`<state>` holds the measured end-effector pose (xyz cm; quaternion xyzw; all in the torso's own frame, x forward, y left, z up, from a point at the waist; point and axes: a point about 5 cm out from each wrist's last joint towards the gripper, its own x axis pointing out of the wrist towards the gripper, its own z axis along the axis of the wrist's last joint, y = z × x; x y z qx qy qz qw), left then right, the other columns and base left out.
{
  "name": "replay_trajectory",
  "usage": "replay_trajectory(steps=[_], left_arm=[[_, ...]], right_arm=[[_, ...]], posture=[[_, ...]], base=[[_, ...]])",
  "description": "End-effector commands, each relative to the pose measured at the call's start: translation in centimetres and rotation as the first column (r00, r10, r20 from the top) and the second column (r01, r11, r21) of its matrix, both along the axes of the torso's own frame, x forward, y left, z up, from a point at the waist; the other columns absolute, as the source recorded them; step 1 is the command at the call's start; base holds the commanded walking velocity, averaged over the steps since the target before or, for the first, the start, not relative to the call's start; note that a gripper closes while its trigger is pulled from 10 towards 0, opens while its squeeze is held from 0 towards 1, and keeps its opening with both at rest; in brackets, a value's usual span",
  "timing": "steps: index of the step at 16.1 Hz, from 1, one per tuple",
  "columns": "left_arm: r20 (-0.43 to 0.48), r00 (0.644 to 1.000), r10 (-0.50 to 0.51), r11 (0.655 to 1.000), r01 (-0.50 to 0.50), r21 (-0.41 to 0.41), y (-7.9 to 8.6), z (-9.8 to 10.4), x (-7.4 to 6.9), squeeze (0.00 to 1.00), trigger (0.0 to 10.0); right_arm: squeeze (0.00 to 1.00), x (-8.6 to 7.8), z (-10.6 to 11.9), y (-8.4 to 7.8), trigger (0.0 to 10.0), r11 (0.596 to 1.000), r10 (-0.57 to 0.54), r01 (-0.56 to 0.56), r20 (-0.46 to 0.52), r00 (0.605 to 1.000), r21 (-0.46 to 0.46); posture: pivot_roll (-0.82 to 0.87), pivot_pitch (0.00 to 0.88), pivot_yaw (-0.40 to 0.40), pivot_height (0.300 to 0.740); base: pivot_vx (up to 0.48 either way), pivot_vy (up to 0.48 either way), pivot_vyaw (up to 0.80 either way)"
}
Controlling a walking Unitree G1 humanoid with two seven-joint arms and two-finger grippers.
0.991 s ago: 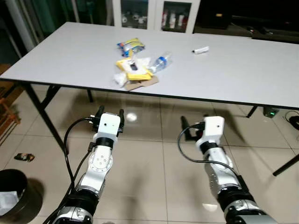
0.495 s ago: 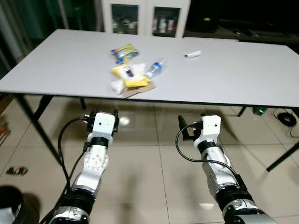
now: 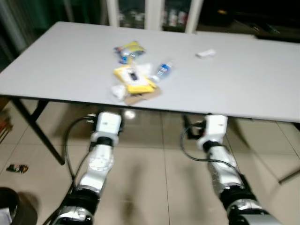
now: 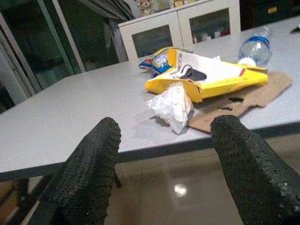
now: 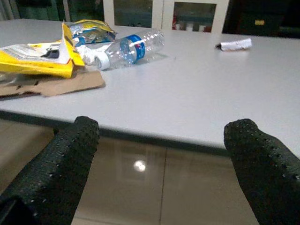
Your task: Picking trash to rubbish bin
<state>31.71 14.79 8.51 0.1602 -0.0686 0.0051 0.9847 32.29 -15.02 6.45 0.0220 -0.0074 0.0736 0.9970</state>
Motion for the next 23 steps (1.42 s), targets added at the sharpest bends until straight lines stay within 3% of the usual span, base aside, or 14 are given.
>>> replay_trajectory(steps=[1, 19, 23], left_arm=[[0.013, 1.000, 0.028, 1.000, -0.028, 0.006, 0.8, 0.5, 0.2, 0.00, 10.0], [0.076, 0.996, 0.041, 0.999, -0.040, -0.010, 0.9, 2.2, 0.8, 0.00, 10.0], [0.094, 0.995, 0.021, 0.999, -0.018, -0.031, 0.6, 2.8, 0.8, 0.00, 10.0]], right_arm=[[0.00, 0.1, 0.1, 0.5, 10.0, 1.000, 0.011, -0.011, -0.004, 1.000, 0.015], [0.00, 0.0, -0.1, 0.5, 10.0, 1.000, 0.017, -0.017, -0.013, 1.000, 0.017], [0.00, 0.5, 0.9, 0.9, 10.0, 0.989, 0.132, -0.132, 0.006, 0.991, 0.064]], posture=[[0.03, 0.015, -0.049, 0.740], [0.03, 0.023, -0.050, 0.740], [0.02, 0.022, -0.050, 0.740]], base=[[0.458, 0.000, 0.00], [0.440, 0.000, 0.00], [0.000, 0.000, 0.00]])
